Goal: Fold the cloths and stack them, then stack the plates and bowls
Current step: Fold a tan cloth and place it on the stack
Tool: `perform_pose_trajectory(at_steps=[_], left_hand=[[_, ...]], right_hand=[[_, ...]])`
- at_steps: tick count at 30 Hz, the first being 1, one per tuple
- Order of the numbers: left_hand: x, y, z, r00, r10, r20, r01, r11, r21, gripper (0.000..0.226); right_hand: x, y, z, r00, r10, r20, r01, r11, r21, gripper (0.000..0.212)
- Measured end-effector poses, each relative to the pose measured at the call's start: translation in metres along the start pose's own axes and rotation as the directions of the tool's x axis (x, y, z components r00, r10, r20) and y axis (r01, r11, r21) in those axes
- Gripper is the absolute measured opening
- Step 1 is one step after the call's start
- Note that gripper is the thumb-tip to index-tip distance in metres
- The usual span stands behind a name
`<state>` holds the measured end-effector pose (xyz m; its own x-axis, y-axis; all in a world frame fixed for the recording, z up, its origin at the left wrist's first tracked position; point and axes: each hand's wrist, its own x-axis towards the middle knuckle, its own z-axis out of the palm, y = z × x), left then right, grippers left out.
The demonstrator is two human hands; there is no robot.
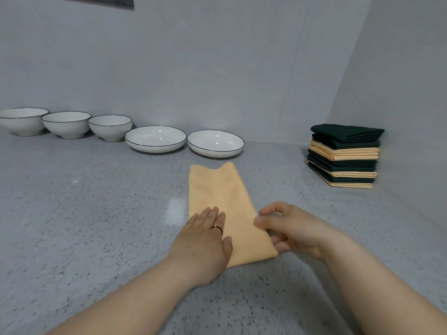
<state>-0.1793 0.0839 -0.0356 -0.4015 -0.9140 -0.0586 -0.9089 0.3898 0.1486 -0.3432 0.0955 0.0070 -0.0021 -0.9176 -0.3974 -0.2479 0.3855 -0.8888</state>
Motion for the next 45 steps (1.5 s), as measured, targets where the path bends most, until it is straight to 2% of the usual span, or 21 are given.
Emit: perform_pose_trajectory(at_steps=[4, 5, 6, 7, 8, 10, 13, 16, 19, 26, 30, 38, 42, 45], left_hand=[[0.0, -0.001, 0.001, 1.0, 0.013, 0.002, -0.013, 1.0, 0.001, 0.056], [0.0, -0.001, 0.001, 1.0, 0.016, 0.002, -0.016, 1.0, 0.004, 0.056], [0.0, -0.001, 0.001, 1.0, 0.018, 0.002, -0.018, 1.0, 0.007, 0.056], [0.0, -0.001, 0.001, 1.0, 0.02, 0.003, -0.02, 1.0, 0.011, 0.056], [0.0, -0.001, 0.001, 1.0, 0.024, 0.005, -0.024, 1.0, 0.016, 0.056], [0.0, -0.002, 0.001, 0.999, 0.033, 0.014, -0.034, 0.999, 0.024, 0.056], [0.002, -0.003, 0.002, 0.999, 0.045, 0.015, -0.045, 0.998, 0.036, 0.056], [0.002, -0.004, 0.003, 0.998, 0.057, 0.02, -0.058, 0.997, 0.052, 0.056], [0.002, -0.004, 0.002, 0.997, 0.064, 0.037, -0.067, 0.996, 0.061, 0.057], [0.009, -0.007, 0.004, 0.994, 0.089, 0.062, -0.095, 0.991, 0.097, 0.059], [0.03, -0.019, -0.007, 0.988, 0.113, 0.105, -0.117, 0.993, 0.035, 0.061], [0.118, -0.049, -0.016, 0.998, -0.04, 0.038, 0.041, 0.999, -0.025, 0.055], [0.128, -0.05, -0.016, 0.998, -0.049, 0.049, 0.049, 0.999, -0.005, 0.056], [0.123, -0.049, -0.017, 0.997, -0.045, 0.058, 0.044, 0.999, 0.008, 0.056]], right_hand=[[-0.019, 0.012, 0.004, 0.998, -0.034, -0.058, 0.033, 0.999, -0.01, 0.036], [-0.021, 0.012, 0.007, 0.993, -0.078, -0.09, 0.072, 0.995, -0.07, 0.04], [-0.021, 0.011, 0.011, 0.981, -0.143, -0.13, 0.116, 0.973, -0.199, 0.042], [-0.02, 0.009, 0.016, 0.96, -0.229, -0.162, 0.153, 0.912, -0.381, 0.044], [-0.018, 0.007, 0.022, 0.934, -0.318, -0.162, 0.176, 0.806, -0.565, 0.046], [-0.009, 0.005, 0.034, 0.898, -0.43, -0.095, 0.201, 0.591, -0.782, 0.049], [0.02, 0.005, 0.047, 0.924, -0.383, 0.006, 0.194, 0.452, -0.871, 0.05], [0.05, 0.005, 0.045, 0.944, -0.329, 0.0, 0.13, 0.376, -0.917, 0.048], [0.077, -0.003, 0.038, 0.951, -0.309, -0.025, 0.094, 0.363, -0.927, 0.049], [0.12, -0.023, 0.029, 0.955, -0.282, -0.086, 0.038, 0.407, -0.913, 0.052], [0.124, -0.02, 0.028, 0.949, -0.304, -0.086, 0.038, 0.379, -0.925, 0.052], [0.131, -0.015, 0.026, 0.944, -0.321, -0.07, 0.051, 0.356, -0.933, 0.052], [0.134, -0.014, 0.026, 0.938, -0.336, -0.084, 0.05, 0.371, -0.927, 0.052], [0.13, -0.013, 0.028, 0.901, -0.416, -0.123, 0.064, 0.408, -0.911, 0.054]])
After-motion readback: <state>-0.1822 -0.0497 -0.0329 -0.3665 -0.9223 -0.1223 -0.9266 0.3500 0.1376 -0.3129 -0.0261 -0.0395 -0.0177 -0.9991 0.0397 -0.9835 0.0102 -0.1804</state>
